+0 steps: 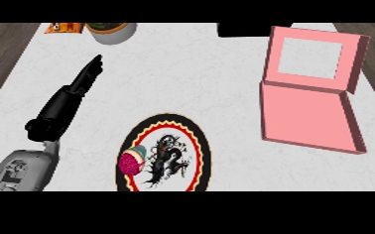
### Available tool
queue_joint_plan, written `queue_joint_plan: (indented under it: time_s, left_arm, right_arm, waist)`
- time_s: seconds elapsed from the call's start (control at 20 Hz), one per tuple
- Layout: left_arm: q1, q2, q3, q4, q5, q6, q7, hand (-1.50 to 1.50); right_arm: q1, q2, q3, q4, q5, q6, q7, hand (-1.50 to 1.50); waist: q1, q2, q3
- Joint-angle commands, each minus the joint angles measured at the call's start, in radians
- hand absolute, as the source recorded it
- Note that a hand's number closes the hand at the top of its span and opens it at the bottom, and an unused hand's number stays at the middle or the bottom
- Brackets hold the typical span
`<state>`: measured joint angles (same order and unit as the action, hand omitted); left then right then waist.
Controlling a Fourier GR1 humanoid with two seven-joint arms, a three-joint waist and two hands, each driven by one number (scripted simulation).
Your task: Pick the croissant from the plate and place it in the cardboard box
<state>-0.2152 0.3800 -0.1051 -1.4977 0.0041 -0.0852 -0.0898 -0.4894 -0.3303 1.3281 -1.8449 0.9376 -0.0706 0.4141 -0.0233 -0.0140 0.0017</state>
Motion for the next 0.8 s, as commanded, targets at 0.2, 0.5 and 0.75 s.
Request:
queue_joint_plan:
  time_s: [0.2, 0.5, 0.75]
  left_arm:
    - [0.012, 0.005, 0.014, -0.009, -0.022, 0.018, -0.010, 0.00]
    - [0.021, -0.017, 0.004, -0.007, -0.026, 0.015, -0.027, 0.00]
    - [-0.033, -0.010, 0.007, -0.015, -0.020, -0.007, 0.019, 0.00]
  right_arm:
    - [0.143, -0.371, -0.227, -0.515, -0.067, -0.116, 0.040, 1.50]
    - [0.266, -0.520, -0.556, -0.565, -0.290, -0.212, 0.056, 1.50]
    - [0.269, -0.558, -0.816, -0.434, -0.527, -0.234, -0.035, 1.50]
  waist:
    - [-0.025, 0.011, 0.000]
    - [0.000, 0.022, 0.001]
    - [0.017, 0.025, 0.001]
